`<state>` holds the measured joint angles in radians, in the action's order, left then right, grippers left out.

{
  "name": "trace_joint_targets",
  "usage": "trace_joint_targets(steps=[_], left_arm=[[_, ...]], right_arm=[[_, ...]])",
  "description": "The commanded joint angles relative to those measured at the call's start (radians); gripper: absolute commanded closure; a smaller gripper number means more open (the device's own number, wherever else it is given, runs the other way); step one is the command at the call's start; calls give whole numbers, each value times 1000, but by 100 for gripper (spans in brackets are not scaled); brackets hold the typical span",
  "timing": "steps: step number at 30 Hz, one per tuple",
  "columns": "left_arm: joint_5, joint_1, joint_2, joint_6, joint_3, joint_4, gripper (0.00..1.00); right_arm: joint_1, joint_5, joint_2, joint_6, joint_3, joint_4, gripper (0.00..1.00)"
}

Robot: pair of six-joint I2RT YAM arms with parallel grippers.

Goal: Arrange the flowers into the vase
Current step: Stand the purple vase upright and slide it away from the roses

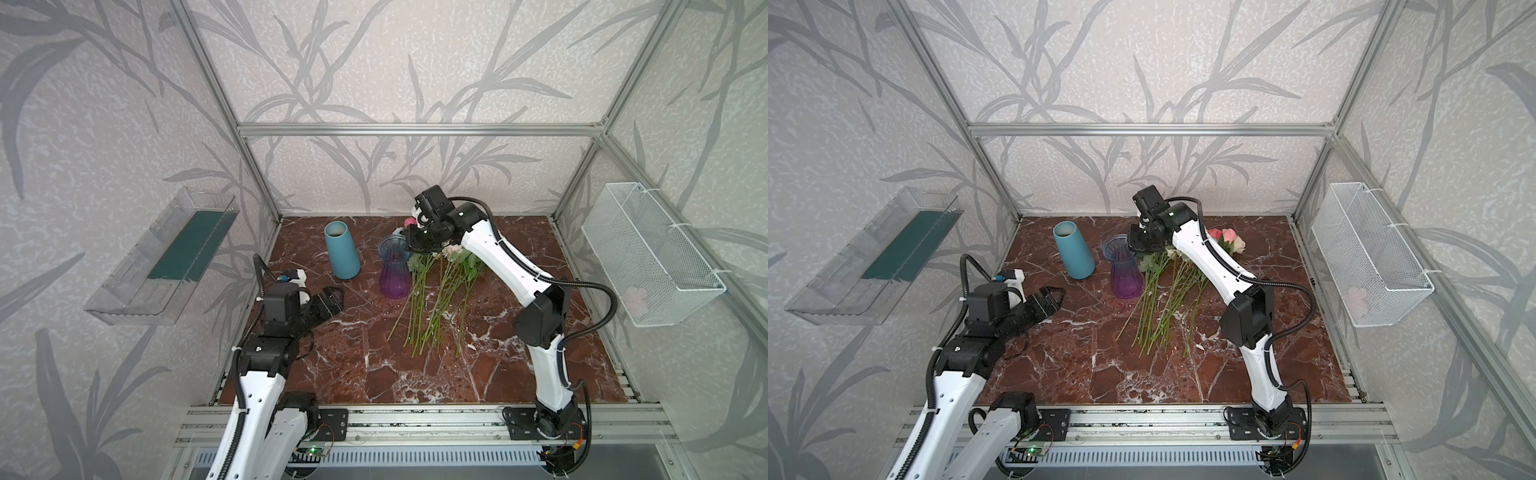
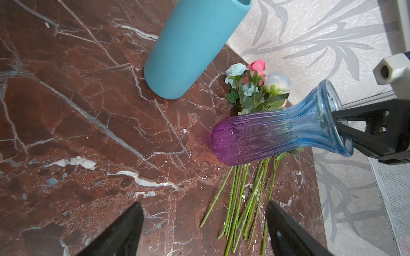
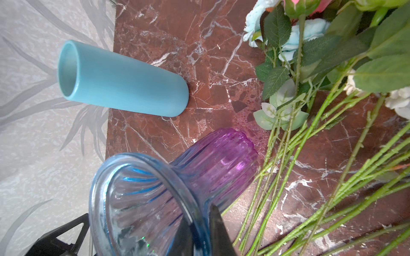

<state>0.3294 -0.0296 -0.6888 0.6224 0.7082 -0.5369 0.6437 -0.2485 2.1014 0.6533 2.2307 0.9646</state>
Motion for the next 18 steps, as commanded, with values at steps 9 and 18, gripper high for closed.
trace_joint_targets(steps=[9,18], left_arm=[[115,-28,-57,21,27,117,16],[-17,-301,-233,-25,164,155,18]], right_arm=[[-43,-32,-266,11,-152,-174,100],[-255,-25,-577,-10,-483,-187,100]])
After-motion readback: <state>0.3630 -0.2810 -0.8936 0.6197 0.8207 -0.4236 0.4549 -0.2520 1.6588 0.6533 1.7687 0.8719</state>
